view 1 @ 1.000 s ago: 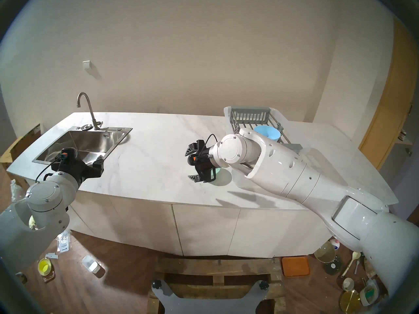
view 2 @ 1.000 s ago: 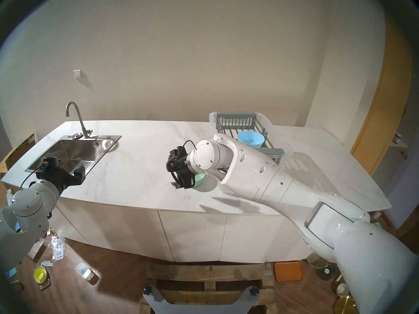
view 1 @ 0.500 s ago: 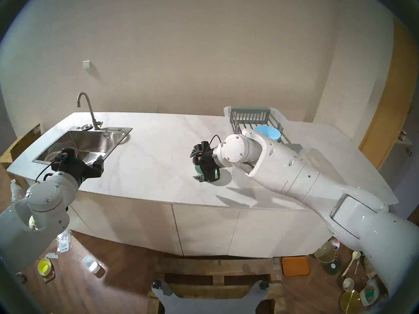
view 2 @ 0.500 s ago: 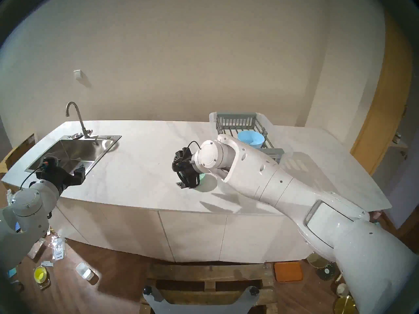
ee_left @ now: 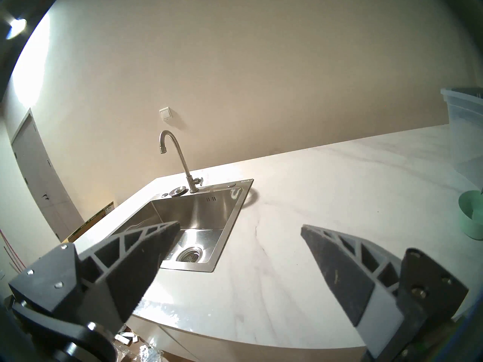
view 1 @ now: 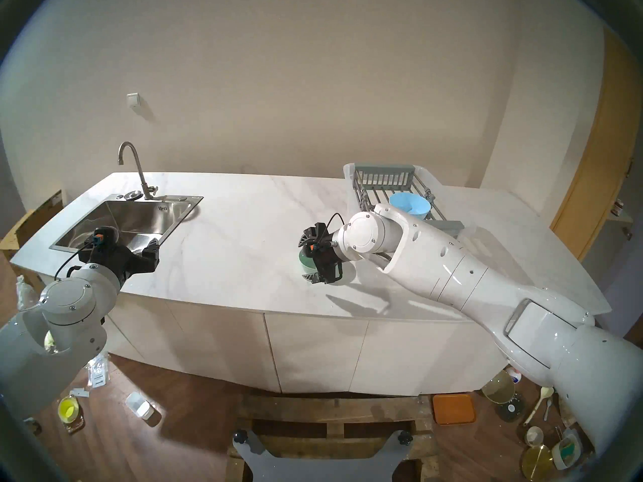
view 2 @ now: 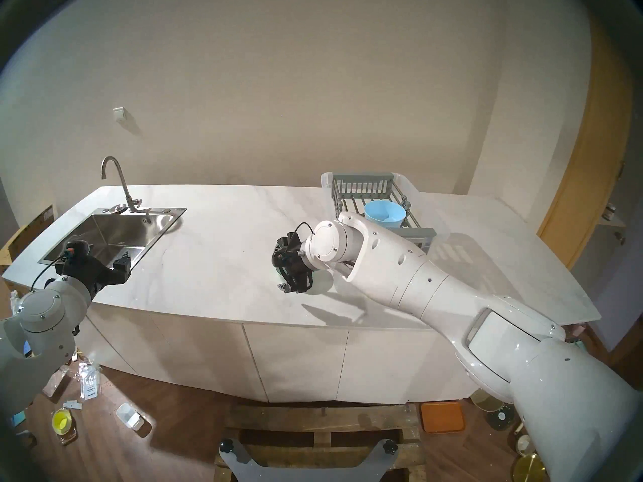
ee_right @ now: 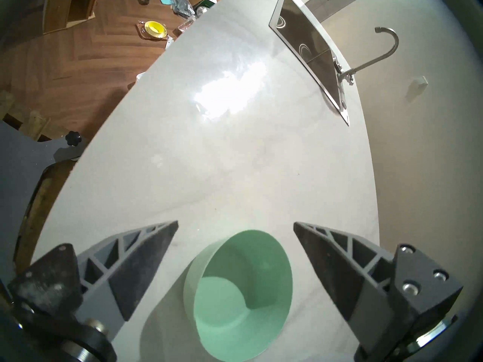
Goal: Place the plate or bowl neatly into the plate slot of the drying rack
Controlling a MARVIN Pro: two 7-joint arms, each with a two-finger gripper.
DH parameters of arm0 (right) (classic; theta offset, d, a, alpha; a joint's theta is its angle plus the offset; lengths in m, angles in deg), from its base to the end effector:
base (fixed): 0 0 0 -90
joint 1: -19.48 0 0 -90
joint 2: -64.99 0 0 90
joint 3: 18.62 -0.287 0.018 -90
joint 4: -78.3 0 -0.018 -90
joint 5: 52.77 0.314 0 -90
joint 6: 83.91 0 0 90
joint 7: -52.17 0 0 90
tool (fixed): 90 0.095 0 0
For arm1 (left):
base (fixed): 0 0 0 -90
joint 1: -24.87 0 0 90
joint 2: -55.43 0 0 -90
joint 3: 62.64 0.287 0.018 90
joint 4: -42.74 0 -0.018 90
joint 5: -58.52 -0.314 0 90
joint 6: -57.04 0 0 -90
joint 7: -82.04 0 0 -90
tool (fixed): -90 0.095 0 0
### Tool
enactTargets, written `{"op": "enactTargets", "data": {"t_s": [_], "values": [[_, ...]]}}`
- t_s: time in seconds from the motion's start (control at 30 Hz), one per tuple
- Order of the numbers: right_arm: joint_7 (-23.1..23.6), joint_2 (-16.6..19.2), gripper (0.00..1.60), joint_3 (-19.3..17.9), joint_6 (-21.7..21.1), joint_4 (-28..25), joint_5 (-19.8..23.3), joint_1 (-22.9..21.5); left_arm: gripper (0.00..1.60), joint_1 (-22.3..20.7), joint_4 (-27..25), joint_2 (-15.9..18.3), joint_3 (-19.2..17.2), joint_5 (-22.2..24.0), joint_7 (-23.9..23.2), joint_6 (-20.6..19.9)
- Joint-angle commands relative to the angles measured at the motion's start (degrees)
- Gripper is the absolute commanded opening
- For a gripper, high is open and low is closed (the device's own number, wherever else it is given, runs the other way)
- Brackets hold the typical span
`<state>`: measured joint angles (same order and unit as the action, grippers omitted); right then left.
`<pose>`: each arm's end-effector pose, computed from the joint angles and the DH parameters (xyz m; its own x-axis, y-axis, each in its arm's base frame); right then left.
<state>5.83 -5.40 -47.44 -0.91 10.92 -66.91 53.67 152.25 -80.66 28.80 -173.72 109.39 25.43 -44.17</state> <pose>0.5287 0.1619 -0.2177 -0.4945 0.7909 0.3604 0.7398 0.1654 0.6522 0.3282 0.1852 -0.1462 0.1704 -0.2682 0.9482 0.2011 -0.9325 -0.2999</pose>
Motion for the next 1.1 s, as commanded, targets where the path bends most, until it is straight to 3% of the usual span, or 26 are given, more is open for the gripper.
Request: {"op": "enactTargets", "data": {"t_s": [0.0,0.47,0.53,0.6,1.07], "values": [[-1.64,-2.01,1.60,-0.51,2.84,2.22,0.03,-1.02,1.60,-0.55,-0.81,0.15,-1.09,-0.48,-0.12,0.57],[-1.38,-2.21,1.60,-1.27,4.10,6.23,0.57,-2.33,1.60,-0.60,-0.80,0.17,-1.04,-0.44,-0.08,0.55],[-0.75,-2.18,1.21,-1.34,3.25,6.39,0.74,-2.54,1.60,-0.59,-0.80,0.17,-1.04,-0.45,-0.08,0.55],[-0.71,-1.99,0.05,-1.44,3.39,6.38,0.89,-2.51,1.60,-0.59,-0.80,0.17,-1.05,-0.45,-0.09,0.55],[0.88,0.11,0.00,-3.52,0.71,1.10,1.82,-2.72,1.60,-0.67,-0.77,0.21,-0.96,-0.38,-0.02,0.51]]}}
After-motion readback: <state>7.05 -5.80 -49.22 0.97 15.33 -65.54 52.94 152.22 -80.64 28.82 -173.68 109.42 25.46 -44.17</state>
